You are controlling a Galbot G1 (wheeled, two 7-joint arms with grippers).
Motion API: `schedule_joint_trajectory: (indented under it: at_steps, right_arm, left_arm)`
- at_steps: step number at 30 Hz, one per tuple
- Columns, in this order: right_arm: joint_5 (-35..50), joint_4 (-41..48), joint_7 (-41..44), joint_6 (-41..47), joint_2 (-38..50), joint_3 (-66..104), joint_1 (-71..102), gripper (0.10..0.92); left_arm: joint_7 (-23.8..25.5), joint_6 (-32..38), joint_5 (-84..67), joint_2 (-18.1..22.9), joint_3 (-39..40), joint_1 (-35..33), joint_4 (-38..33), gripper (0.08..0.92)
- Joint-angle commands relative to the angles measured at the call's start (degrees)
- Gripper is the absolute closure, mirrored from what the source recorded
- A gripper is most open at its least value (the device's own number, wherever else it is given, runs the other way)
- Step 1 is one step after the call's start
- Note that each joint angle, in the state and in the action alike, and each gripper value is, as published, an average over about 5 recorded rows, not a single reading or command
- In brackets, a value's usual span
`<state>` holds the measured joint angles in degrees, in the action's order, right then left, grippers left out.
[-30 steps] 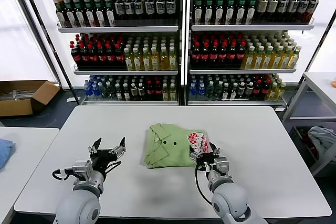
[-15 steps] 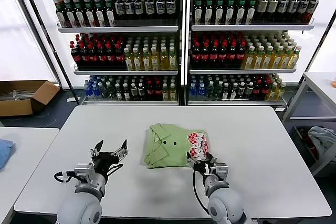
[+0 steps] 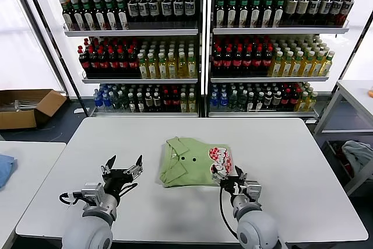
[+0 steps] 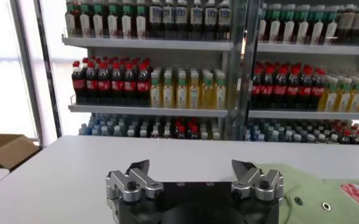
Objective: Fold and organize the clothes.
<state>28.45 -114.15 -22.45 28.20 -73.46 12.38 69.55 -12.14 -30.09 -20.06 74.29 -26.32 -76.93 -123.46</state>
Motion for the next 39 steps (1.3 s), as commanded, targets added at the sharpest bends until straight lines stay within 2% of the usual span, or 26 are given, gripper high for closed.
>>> schedule_joint_trajectory:
  at_steps: [1,4,9,15,24,33,39]
  right_arm:
    - [-18.42,-11.61,4.78,-2.18,7.78,10.63,10.27,0.203]
    - [-19.04,-11.36,6.53,-3.54,8.62,15.66,14.14,0.203]
    - [-13.94,-10.23,9.9,-2.26,8.18,21.17,14.85,0.203]
    - [-16.59,-10.43,13.23,-3.51,6.41,23.85,14.24,0.203]
    - [-17.61,-11.15,11.43,-3.34,5.04,23.85,14.19,0.203]
    - [-17.46,-9.81,10.97,-3.47,6.34,22.45,13.62,0.203]
    - [-14.78,-10.52,7.59,-6.16,5.21,21.18,14.15,0.203]
  left_arm:
    - [1.53,5.64,0.23,-0.29,0.13,0.37,0.33,0.177]
    - [2.03,7.26,0.35,-0.79,0.93,1.07,1.5,0.177]
    - [2.22,8.94,0.24,-0.91,1.96,2.16,3.38,0.177]
    - [2.28,10.42,0.27,-0.22,1.82,1.01,5.07,0.177]
    - [0.6,9.65,1.22,-0.18,1.85,0.56,3.53,0.177]
    - [2.31,10.83,2.51,0.02,0.42,-0.68,0.73,0.177]
    - [3.21,11.61,2.1,0.55,-0.69,-1.69,-0.56,0.177]
